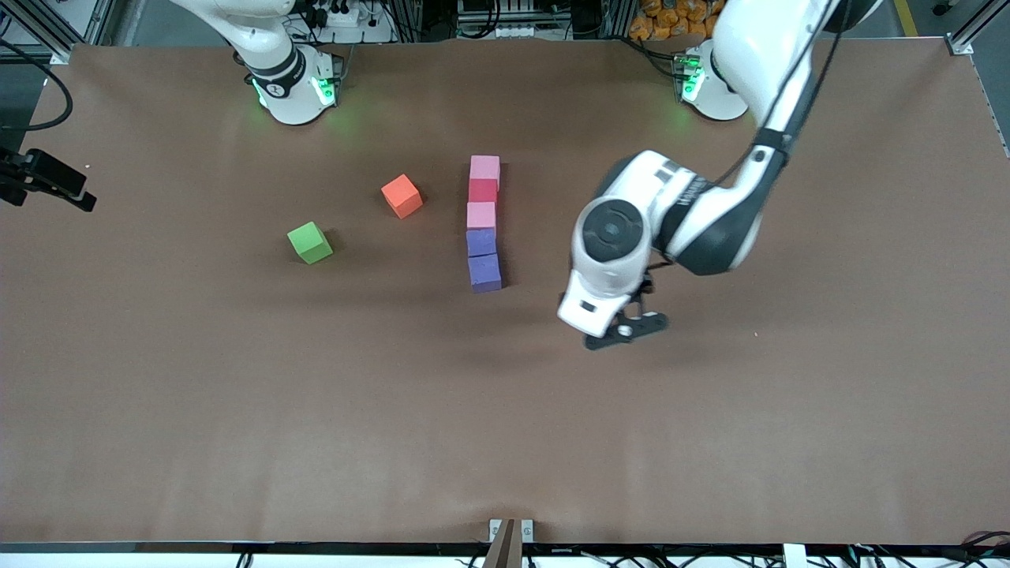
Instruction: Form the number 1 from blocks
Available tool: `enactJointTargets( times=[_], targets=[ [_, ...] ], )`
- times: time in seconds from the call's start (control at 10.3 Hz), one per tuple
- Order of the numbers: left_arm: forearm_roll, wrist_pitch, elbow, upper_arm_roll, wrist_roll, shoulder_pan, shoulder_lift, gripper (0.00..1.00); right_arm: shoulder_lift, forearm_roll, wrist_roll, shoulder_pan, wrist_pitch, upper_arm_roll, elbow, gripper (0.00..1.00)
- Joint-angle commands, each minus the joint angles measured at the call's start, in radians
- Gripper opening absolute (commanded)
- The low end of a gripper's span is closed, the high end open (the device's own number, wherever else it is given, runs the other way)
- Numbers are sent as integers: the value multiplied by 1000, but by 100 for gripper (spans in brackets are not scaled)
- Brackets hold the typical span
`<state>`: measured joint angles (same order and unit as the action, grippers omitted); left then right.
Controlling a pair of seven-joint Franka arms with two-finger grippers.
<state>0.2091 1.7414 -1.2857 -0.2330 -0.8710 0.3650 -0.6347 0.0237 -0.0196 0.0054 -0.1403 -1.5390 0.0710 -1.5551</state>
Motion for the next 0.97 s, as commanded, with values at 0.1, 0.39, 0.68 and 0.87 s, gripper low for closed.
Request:
enactJointTargets(
  times=[0.1, 0.39, 0.68, 0.87],
  targets=[
    [-34, -39, -121, -11, 122, -107, 110, 100, -22, -10, -19, 48, 8, -5, -2, 100],
    [-54, -23, -321, -12, 266, -190, 267, 100, -39, -11, -19, 67, 8, -4, -2, 100],
    [-106, -23, -426, -6, 410, -244, 412, 100, -39, -10, -21, 70, 8, -5, -2, 100],
    [-109, -26, -460, 12, 463, -247, 508, 100, -39, -10, -21, 71, 8, -5, -2, 100]
  ],
)
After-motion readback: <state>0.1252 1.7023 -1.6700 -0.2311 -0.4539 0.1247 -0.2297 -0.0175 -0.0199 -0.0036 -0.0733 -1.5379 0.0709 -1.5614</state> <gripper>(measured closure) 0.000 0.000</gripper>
